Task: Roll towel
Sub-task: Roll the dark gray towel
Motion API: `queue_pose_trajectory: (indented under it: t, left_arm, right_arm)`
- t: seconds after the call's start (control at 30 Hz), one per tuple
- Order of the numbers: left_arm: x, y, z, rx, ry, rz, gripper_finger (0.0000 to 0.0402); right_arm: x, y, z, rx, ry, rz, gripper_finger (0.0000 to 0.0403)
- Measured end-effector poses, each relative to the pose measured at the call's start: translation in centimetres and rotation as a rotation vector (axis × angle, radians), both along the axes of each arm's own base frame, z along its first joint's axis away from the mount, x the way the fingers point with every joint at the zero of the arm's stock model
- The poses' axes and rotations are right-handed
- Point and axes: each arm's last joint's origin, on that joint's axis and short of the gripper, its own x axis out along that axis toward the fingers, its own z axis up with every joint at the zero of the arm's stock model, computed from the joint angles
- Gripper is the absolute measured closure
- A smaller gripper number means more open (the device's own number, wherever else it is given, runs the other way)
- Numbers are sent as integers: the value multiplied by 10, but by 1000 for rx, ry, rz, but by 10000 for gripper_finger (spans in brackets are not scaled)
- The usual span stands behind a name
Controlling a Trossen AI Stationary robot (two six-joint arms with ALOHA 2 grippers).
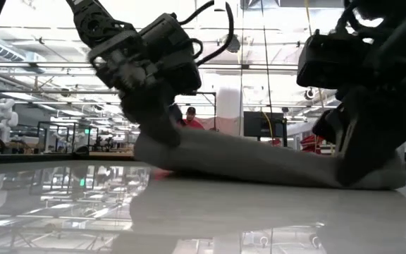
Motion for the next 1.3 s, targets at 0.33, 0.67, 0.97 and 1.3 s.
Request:
queue_pose_trajectory:
  t: [0.33,0.67,0.97,1.3]
  left_arm:
    - [-3,5,5,-266,258,200,389]
    - [-5,3,-6,-269,371,277,388]
    - [-5,4,-8,-215,367,328,388]
    - [-9,2,-12,-218,424,355,388]
  right_arm:
    - [7,-30,37,332,36,-38,397]
    - [9,-61,19,476,168,-199,396]
    - [3,-71,8,490,207,-284,389]
    - [1,-71,6,480,191,-267,338]
